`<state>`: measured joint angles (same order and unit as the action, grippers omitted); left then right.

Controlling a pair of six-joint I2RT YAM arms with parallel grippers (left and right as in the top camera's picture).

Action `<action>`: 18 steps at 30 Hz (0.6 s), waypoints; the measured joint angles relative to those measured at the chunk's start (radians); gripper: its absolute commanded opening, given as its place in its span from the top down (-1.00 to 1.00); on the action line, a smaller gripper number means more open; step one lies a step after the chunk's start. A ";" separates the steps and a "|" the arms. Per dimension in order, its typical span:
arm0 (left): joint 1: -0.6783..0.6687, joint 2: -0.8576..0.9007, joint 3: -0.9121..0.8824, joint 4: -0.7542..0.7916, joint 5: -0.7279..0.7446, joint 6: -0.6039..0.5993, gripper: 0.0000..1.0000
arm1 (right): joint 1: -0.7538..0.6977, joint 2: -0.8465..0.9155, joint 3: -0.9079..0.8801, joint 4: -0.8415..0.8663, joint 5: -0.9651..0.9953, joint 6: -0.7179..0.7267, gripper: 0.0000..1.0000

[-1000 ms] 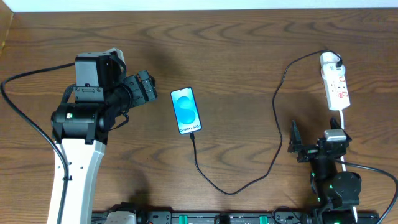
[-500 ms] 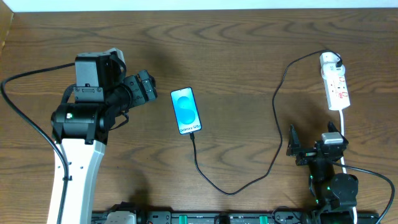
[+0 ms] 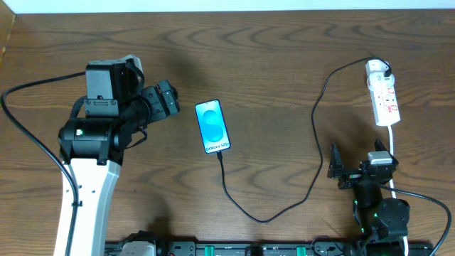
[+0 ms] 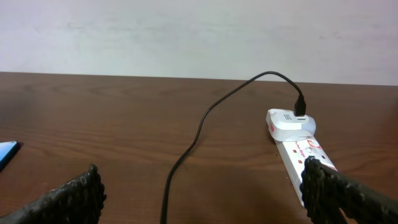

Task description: Plug charger to phone and switch on socket

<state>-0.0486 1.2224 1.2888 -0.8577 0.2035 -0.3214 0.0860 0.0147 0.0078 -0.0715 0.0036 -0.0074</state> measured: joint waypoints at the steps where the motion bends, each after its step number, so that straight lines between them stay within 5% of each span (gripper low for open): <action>1: 0.000 0.000 0.000 -0.010 0.000 0.000 -0.87 | 0.000 0.000 0.000 0.000 0.000 0.000 -0.99; 10: 0.000 -0.049 -0.027 0.018 -0.061 0.015 -0.87 | 0.000 0.000 0.000 0.000 0.000 0.000 -0.98; 18: 0.000 -0.376 -0.326 0.356 -0.098 0.126 -0.87 | 0.000 -0.003 0.000 0.000 0.000 0.000 -0.99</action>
<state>-0.0486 0.8467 0.9630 -0.5018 0.1055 -0.1951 0.0860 0.0120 0.0078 -0.0715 0.0036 -0.0071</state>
